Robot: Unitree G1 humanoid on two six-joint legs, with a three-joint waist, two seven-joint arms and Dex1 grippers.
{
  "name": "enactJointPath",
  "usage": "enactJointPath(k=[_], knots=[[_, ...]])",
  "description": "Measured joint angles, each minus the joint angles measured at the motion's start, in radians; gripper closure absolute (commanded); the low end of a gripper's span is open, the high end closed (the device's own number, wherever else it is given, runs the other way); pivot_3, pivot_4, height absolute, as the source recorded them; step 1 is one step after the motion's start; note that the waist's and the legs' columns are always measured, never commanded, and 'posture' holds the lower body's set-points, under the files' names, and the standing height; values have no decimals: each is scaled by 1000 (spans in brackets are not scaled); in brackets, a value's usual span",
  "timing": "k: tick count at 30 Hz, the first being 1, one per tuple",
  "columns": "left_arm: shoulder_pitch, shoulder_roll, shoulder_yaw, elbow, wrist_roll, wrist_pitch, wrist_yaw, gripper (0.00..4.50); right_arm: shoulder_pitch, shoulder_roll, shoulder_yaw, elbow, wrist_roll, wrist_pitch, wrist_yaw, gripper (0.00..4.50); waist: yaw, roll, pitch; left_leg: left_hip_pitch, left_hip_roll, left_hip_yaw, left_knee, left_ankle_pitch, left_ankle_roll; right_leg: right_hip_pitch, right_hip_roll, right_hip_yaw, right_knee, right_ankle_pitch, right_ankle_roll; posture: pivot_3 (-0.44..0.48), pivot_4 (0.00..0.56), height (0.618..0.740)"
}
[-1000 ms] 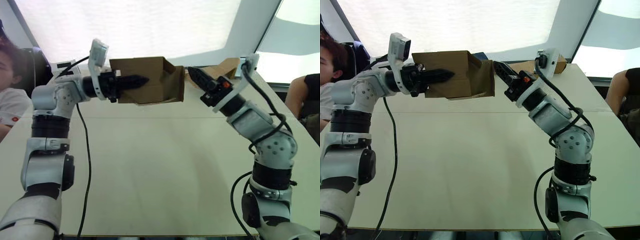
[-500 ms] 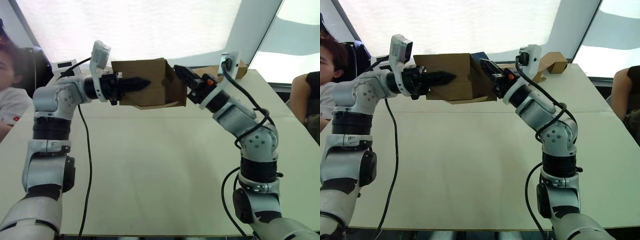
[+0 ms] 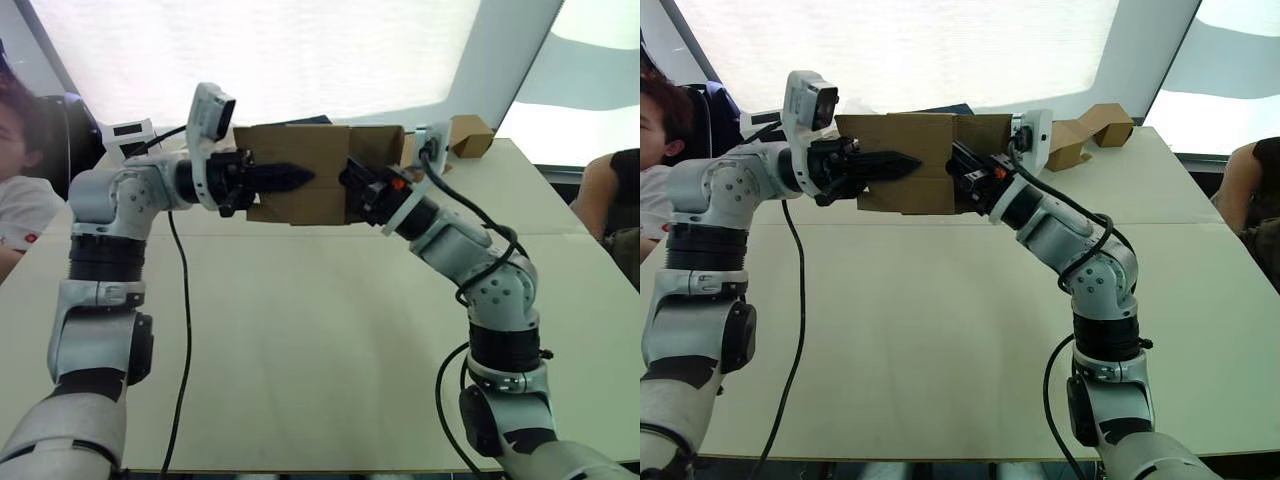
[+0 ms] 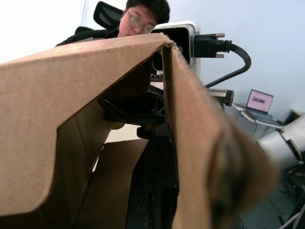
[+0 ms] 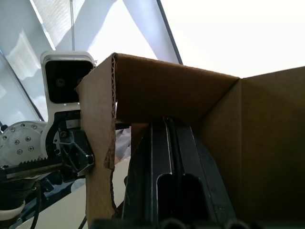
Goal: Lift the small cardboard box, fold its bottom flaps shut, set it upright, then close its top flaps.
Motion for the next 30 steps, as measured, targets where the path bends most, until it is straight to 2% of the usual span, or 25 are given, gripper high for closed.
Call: enactJointPath(k=[5,8,15,19,24,30], knots=[[-2,-7,-3,23,26,-34,6,4500,33,-95,6,-41,-36,0,83,4491,2,0,0,0,0,0,0,0,0,0,0,0,0,0,0,0,150,740],[-1,-5,-13,37,37,-43,4,4500,75,-193,4,-84,-51,6,141,4491,4,0,0,-1,-1,0,0,0,0,0,0,0,-1,0,0,0,150,740],[-2,-3,-21,52,52,-60,-4,4500,145,-328,-135,-137,62,75,184,4491,4,0,0,-1,0,0,0,0,0,0,0,0,-1,0,0,0,150,740],[-3,1,-22,59,53,-64,-6,4500,296,-416,-141,-216,109,144,228,4491,6,0,0,-1,0,-1,0,0,0,0,0,0,-1,0,0,0,150,740],[-7,-5,-22,60,53,-65,-7,4500,358,-448,-79,-268,64,148,258,4491,1,0,0,-1,0,0,1,0,0,0,1,0,-1,0,0,0,150,740],[-14,-15,-22,-3,26,-30,-8,4500,285,-381,-5,-206,-62,76,224,4491,4,0,0,-1,2,-1,1,0,0,0,4,2,-1,0,0,0,150,740]])
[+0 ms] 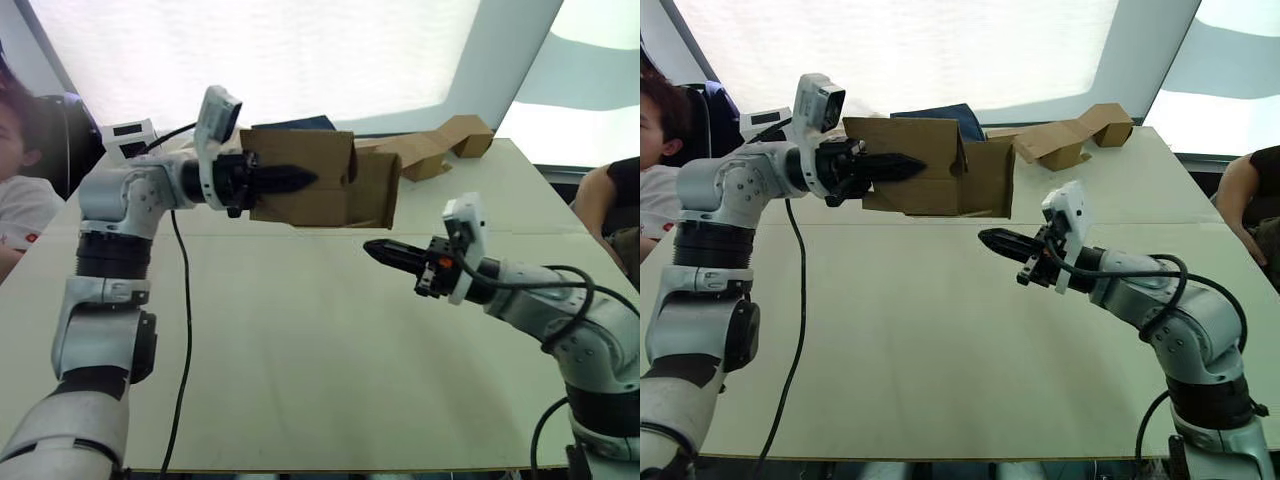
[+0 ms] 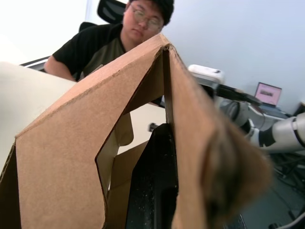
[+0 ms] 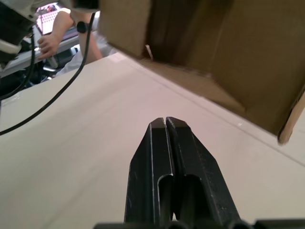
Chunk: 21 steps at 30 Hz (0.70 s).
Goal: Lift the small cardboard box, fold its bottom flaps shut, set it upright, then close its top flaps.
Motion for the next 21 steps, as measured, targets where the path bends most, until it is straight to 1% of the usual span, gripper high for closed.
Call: enactJointPath(k=[4,8,17,21], knots=[[13,3,0,-45,-21,32,0,4500,-23,25,12,27,-40,-25,2,4491,2,0,0,0,1,0,0,0,0,0,1,0,0,0,0,0,150,740],[38,10,-6,-75,-22,40,2,4500,-50,69,11,39,-28,-31,1,4491,1,0,0,0,1,0,0,0,0,0,1,0,0,0,0,0,150,740],[54,14,-7,-72,-18,33,5,4500,-72,82,8,36,13,-12,18,4491,2,0,0,0,1,0,0,0,0,0,1,0,0,0,0,0,150,740],[54,11,-7,-72,-18,33,6,4500,-87,109,44,38,0,-15,23,4491,0,0,0,0,1,0,0,0,0,0,1,0,1,0,0,0,150,740]])
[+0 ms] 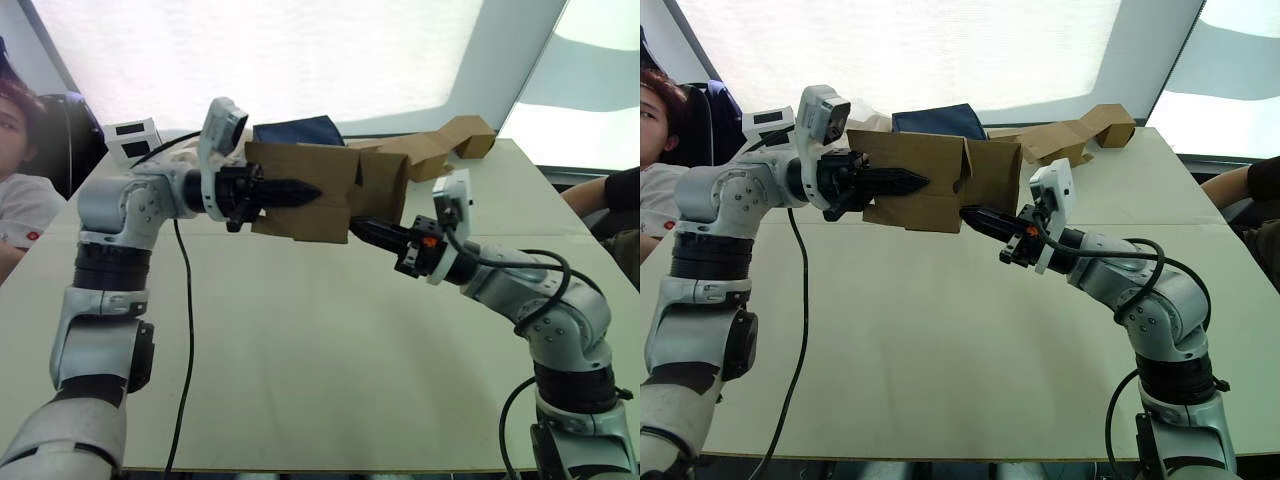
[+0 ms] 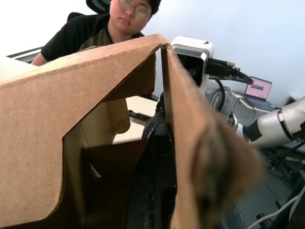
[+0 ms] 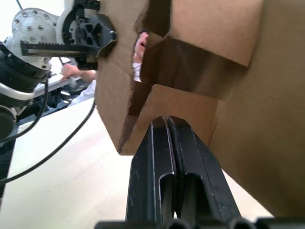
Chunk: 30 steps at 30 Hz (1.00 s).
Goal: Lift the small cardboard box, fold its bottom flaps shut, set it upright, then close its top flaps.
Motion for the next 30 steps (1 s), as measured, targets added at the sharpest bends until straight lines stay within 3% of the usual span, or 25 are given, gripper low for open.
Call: enactJointPath(k=[6,12,15,19,24,30], knots=[[0,0,-1,4,6,-15,0,4500,-12,-43,-13,3,9,11,35,4491,3,0,0,0,0,0,0,0,0,0,0,0,0,0,0,0,150,740],[0,9,0,8,10,-22,2,4500,-112,-185,-271,77,264,119,27,4491,5,0,0,0,0,-1,0,0,0,1,-1,0,-1,0,0,0,150,740],[0,7,1,8,10,-31,11,4500,-96,-210,-313,147,256,109,29,4491,2,0,0,0,0,0,0,0,0,1,-1,0,-1,0,0,0,150,740],[1,2,-1,9,37,-89,22,4500,-110,-185,-300,305,65,-34,-43,4491,-3,0,0,1,0,2,0,0,0,0,0,2,0,0,0,0,150,740],[1,-15,-5,11,62,-129,33,4500,-99,-108,-150,367,-159,-146,-83,4491,-3,1,0,-2,1,2,-1,0,0,-3,3,2,1,0,0,0,150,740],[28,-40,-21,-14,64,-131,57,4500,-80,14,-111,369,-155,-164,-26,4491,0,1,0,-9,0,2,1,2,-3,-13,0,3,5,0,0,0,150,740]])
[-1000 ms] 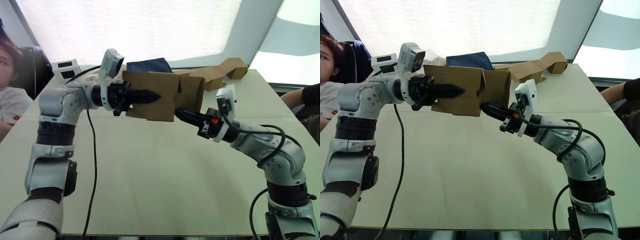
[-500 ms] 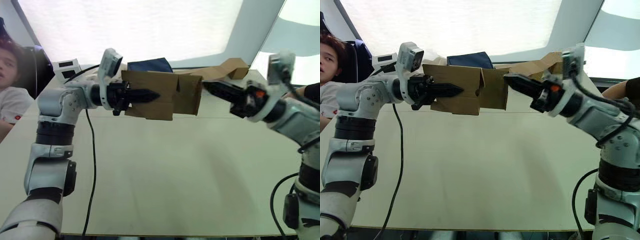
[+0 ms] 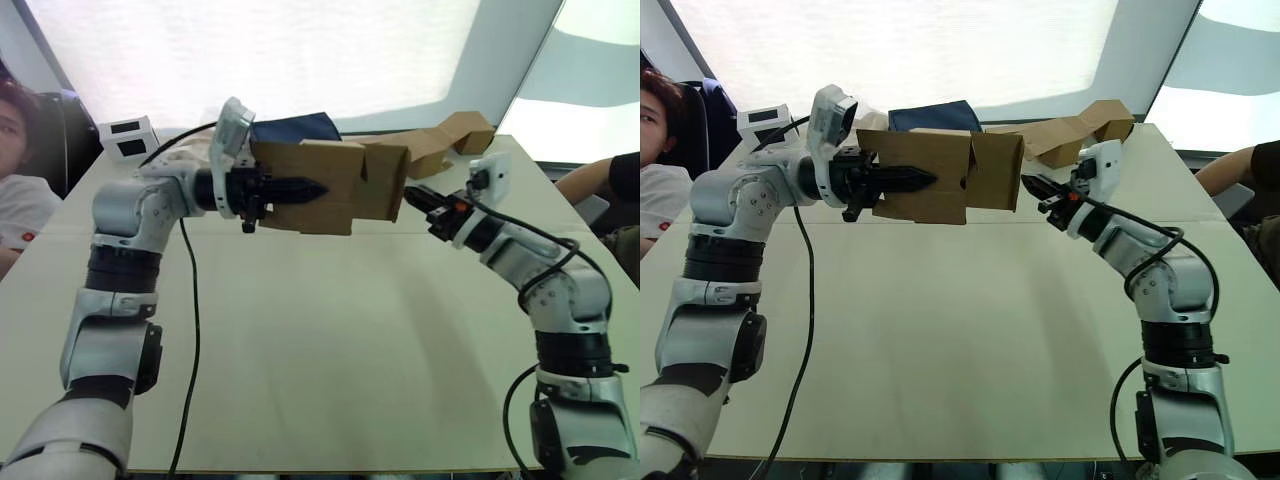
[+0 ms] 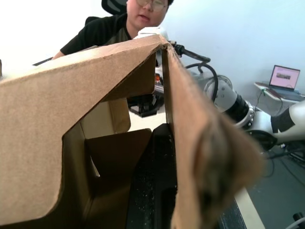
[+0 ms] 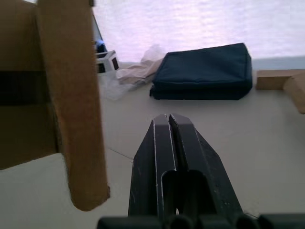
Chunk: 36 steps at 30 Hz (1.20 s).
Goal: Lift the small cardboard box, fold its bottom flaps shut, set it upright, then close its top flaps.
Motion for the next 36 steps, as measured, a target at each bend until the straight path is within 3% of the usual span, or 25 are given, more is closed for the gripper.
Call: enactJointPath(k=[10,17,23,35,36], knots=[[18,7,4,-19,-4,5,28,4500,66,42,-100,-159,312,170,41,4491,0,0,0,1,0,-1,0,1,-1,0,0,-1,2,0,0,0,150,740],[18,6,4,-18,-25,13,29,4500,81,88,-97,-193,379,196,-33,4491,-1,0,0,1,0,-1,0,1,-1,0,1,0,3,0,0,0,150,740],[17,5,9,-16,-42,26,30,4500,117,154,-107,-199,461,195,-81,2256,0,0,0,1,0,-1,0,1,-1,0,1,0,3,0,0,0,150,740],[12,5,26,15,-51,45,35,4500,197,230,-133,-200,648,191,-146,2256,-1,0,0,1,0,-1,0,1,-1,0,1,0,3,0,0,0,150,740],[12,5,26,15,-54,47,35,4500,205,236,-132,-200,652,190,-151,2509,-1,0,0,1,0,-1,0,1,-1,0,1,0,3,0,0,0,150,740]])
